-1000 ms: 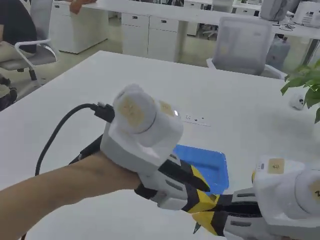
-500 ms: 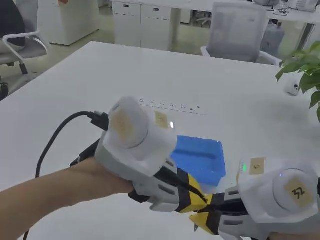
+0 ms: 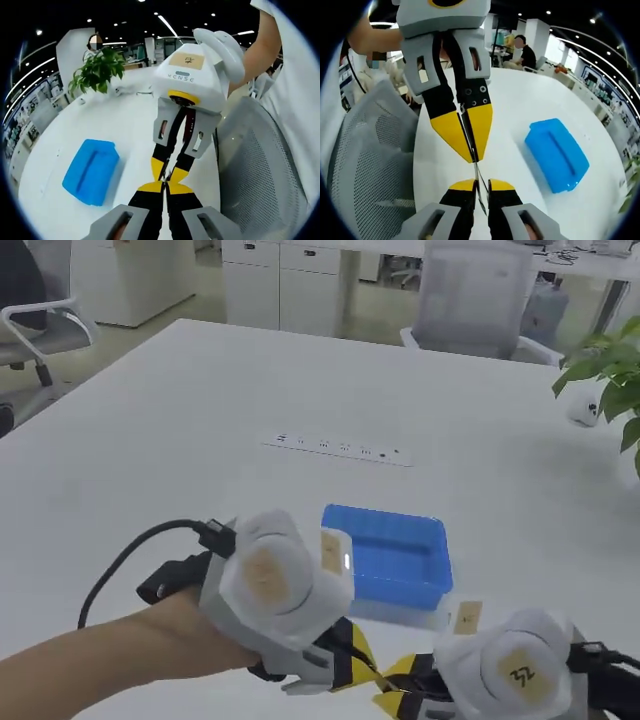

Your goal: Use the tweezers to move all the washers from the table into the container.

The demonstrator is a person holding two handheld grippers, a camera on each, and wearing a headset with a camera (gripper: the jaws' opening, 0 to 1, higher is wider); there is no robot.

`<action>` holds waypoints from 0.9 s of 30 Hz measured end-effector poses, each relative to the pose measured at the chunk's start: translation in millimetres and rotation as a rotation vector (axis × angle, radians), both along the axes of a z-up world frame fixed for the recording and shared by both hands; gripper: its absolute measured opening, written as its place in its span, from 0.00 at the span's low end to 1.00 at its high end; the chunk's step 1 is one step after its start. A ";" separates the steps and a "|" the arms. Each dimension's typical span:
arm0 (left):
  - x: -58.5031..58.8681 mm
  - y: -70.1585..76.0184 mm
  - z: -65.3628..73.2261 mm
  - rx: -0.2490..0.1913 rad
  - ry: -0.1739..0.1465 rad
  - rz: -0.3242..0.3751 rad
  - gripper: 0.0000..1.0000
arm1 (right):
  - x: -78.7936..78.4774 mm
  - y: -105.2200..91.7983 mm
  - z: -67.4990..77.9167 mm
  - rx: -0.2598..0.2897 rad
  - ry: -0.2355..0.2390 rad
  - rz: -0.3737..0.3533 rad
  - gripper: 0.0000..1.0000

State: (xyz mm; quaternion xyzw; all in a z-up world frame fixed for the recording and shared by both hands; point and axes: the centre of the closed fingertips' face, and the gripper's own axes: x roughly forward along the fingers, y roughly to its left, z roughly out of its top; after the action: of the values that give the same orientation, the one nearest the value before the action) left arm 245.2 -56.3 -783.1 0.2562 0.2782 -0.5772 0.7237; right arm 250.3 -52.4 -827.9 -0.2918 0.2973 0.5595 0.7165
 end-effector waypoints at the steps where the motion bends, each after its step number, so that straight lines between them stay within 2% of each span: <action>1: -0.3 0.8 -2.7 0.010 -0.005 -0.008 0.00 | 0.8 -0.7 -2.0 -0.005 -0.012 -0.014 0.05; 3: -0.3 2.9 -7.6 0.030 -0.016 -0.016 0.00 | 2.0 -2.0 -2.2 -0.007 -0.045 -0.027 0.05; 6: -0.1 6.1 -11.7 0.036 -0.004 -0.012 0.00 | 0.5 -4.1 5.4 0.036 -0.049 -0.079 0.06; 7: 1.1 7.8 -14.0 0.041 -0.002 0.001 0.00 | -1.8 -4.1 14.5 0.083 -0.034 -0.113 0.07; 8: 2.7 10.7 -18.6 0.058 -0.006 0.004 0.00 | -3.3 -6.2 19.6 0.099 -0.027 -0.125 0.08; 9: 2.5 14.9 -23.0 0.079 0.006 0.014 0.00 | -5.9 -10.5 27.1 0.116 -0.010 -0.152 0.09; 10: 4.3 15.1 -26.0 0.076 0.003 0.012 0.00 | -5.2 -12.7 30.2 0.122 -0.011 -0.169 0.12; 14: 6.1 19.1 -37.0 0.099 0.012 0.019 0.00 | -2.6 -38.5 66.7 0.209 -0.052 -0.308 0.14; 16: 8.2 21.0 -45.7 0.124 0.012 0.016 0.00 | -4.7 -47.5 77.4 0.250 -0.041 -0.366 0.17; 18: 9.5 24.0 -54.7 0.161 0.032 0.023 0.00 | -7.6 -57.9 90.6 0.309 -0.026 -0.443 0.21; 19: 9.9 24.0 -58.8 0.176 0.055 0.037 0.00 | -10.4 -62.6 96.3 0.342 -0.005 -0.491 0.22; 21: 11.9 21.0 -62.4 0.178 0.049 0.039 0.00 | -16.8 -67.4 105.1 0.402 0.034 -0.553 0.28; 22: 12.0 21.1 -65.3 0.194 0.047 0.040 0.00 | -18.6 -70.2 107.9 0.413 0.033 -0.571 0.30; 25: 14.3 24.2 -72.4 0.246 0.019 0.026 0.00 | -22.8 -78.1 115.2 0.427 -0.008 -0.609 0.33; 27: 14.8 24.4 -77.2 0.254 0.033 0.034 0.00 | -25.1 -81.5 114.3 0.423 -0.014 -0.620 0.35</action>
State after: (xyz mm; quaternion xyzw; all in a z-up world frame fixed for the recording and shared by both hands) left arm 260.0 -31.9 -860.2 0.3314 0.3651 -0.5292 0.6905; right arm 225.2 -133.9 -713.6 -0.0372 0.2444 0.3630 0.8984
